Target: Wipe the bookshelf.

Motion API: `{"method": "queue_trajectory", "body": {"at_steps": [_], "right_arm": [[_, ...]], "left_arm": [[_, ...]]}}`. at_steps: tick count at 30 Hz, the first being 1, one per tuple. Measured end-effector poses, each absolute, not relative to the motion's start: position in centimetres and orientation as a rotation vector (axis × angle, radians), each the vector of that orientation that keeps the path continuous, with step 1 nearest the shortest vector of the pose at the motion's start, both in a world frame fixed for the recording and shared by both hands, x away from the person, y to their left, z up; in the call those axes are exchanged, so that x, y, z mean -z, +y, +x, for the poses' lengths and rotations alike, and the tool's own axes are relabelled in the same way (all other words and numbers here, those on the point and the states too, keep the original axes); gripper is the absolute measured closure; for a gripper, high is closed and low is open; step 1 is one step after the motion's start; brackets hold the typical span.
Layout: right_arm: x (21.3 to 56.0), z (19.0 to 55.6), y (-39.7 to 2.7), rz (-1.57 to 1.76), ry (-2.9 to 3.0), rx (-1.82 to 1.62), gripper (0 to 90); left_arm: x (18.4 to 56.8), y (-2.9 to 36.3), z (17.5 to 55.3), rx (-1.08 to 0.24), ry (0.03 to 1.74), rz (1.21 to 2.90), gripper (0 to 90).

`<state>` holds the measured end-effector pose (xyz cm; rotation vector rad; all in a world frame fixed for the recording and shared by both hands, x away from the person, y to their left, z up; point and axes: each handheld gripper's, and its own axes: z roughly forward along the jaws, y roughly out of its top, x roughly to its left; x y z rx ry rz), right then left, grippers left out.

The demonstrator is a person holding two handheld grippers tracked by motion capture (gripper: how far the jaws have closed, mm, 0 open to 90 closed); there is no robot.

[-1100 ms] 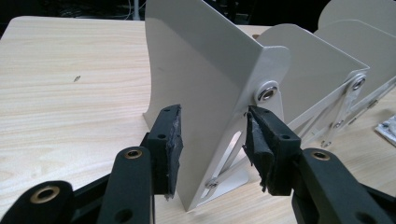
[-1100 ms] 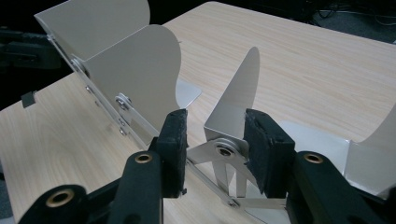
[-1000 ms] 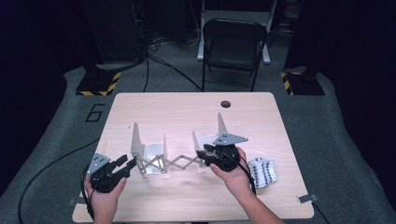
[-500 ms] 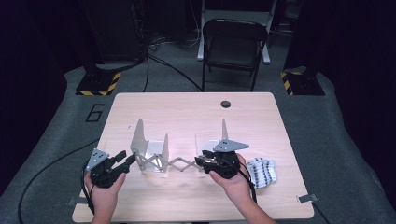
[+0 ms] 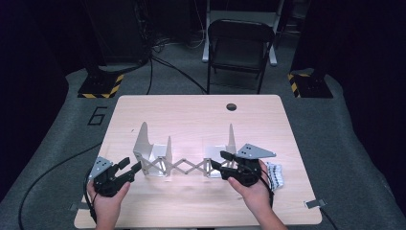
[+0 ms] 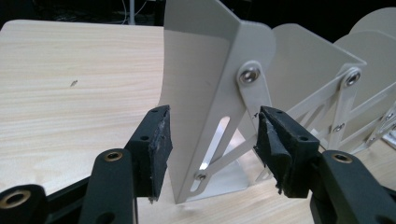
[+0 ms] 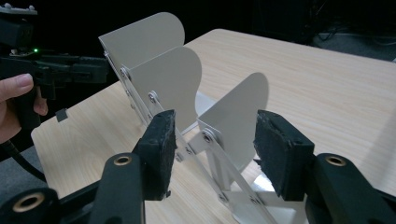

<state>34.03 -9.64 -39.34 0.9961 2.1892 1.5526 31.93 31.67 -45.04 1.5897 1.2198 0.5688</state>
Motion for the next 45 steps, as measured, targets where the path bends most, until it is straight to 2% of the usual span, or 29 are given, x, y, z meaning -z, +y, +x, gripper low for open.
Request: {"method": "queue_trajectory", "body": {"at_steps": [20, 34, 45], "right_arm": [[42.3, 31.2, -16.5, 1.054, 2.059, -1.545, 47.2], [46.8, 32.2, -20.7, 1.278, 1.956, -1.281, 42.6], [48.4, 32.0, -22.5, 1.363, 1.917, -1.195, 39.3]], "left_arm": [[46.4, 31.1, 31.6, -0.563, 1.243, 1.632, 41.5], [46.2, 31.1, 32.3, -0.572, 1.232, 1.619, 38.0], [45.9, 31.6, 32.7, -0.575, 1.226, 1.608, 36.9]]}}
